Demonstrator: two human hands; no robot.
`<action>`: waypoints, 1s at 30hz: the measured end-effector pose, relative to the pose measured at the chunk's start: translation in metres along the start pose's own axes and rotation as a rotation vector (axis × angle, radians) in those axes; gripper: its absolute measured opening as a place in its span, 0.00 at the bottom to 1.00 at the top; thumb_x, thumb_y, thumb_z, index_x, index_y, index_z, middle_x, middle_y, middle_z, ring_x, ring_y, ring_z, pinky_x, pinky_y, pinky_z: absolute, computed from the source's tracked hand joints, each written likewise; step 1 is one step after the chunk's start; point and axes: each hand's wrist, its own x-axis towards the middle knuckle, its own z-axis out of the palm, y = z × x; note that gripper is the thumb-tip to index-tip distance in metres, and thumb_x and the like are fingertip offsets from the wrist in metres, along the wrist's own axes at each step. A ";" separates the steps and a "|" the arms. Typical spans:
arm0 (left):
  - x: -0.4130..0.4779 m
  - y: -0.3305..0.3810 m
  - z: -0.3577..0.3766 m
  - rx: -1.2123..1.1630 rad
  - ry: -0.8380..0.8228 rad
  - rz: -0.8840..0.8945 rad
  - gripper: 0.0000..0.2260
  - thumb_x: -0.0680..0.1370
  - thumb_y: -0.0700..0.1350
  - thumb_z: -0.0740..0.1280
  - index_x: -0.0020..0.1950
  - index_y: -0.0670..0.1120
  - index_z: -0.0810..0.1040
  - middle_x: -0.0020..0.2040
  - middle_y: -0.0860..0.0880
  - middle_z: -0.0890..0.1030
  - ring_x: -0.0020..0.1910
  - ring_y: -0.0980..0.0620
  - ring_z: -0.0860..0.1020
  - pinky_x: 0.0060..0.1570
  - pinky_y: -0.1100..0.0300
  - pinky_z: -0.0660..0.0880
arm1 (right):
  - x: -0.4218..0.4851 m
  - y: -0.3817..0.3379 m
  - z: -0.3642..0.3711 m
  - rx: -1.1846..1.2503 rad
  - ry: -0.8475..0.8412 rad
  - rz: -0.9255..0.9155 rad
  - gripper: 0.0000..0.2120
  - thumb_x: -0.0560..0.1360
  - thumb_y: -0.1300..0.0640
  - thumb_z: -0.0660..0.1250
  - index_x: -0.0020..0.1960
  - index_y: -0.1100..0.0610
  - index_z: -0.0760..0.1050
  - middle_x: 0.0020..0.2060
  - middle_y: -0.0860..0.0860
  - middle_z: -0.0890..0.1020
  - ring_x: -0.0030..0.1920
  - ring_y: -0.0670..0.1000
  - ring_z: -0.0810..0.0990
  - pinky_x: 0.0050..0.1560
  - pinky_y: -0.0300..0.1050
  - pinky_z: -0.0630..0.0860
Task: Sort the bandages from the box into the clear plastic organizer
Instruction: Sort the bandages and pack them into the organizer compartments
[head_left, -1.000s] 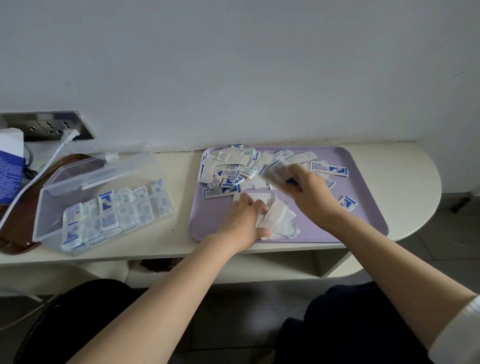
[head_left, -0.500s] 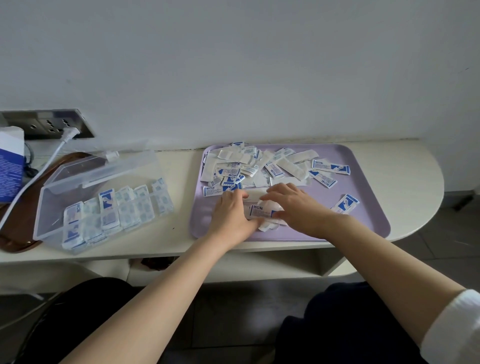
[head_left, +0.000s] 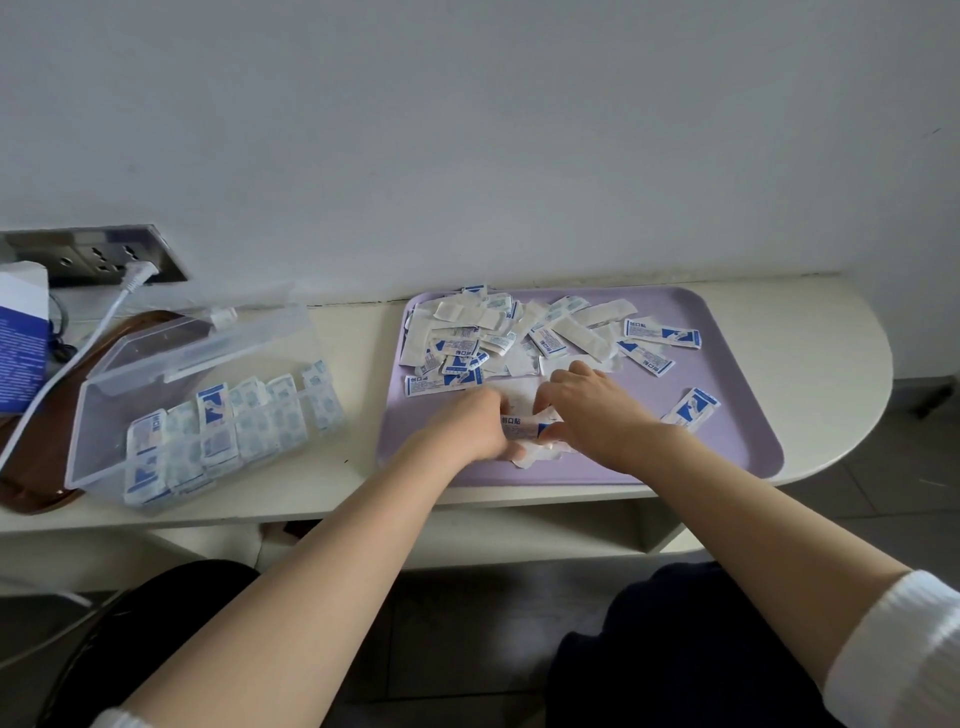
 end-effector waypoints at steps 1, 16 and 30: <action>-0.001 0.000 0.000 -0.011 -0.001 -0.002 0.19 0.68 0.45 0.75 0.57 0.45 0.75 0.51 0.48 0.79 0.49 0.47 0.77 0.45 0.58 0.71 | 0.000 0.000 0.000 -0.017 0.007 -0.010 0.17 0.77 0.49 0.63 0.64 0.53 0.71 0.61 0.50 0.73 0.62 0.52 0.66 0.59 0.42 0.63; -0.011 0.008 0.004 0.144 0.268 0.161 0.09 0.81 0.47 0.59 0.55 0.47 0.77 0.46 0.47 0.70 0.52 0.44 0.72 0.44 0.57 0.65 | -0.003 0.003 0.002 -0.006 0.364 -0.072 0.06 0.76 0.55 0.66 0.50 0.56 0.76 0.45 0.51 0.81 0.49 0.56 0.77 0.52 0.47 0.70; -0.013 -0.017 0.026 0.267 0.362 0.197 0.08 0.80 0.40 0.60 0.58 0.45 0.68 0.59 0.47 0.71 0.59 0.46 0.69 0.53 0.54 0.69 | -0.001 -0.002 0.015 0.309 0.059 0.099 0.24 0.80 0.56 0.59 0.73 0.59 0.57 0.69 0.55 0.61 0.70 0.54 0.63 0.65 0.43 0.63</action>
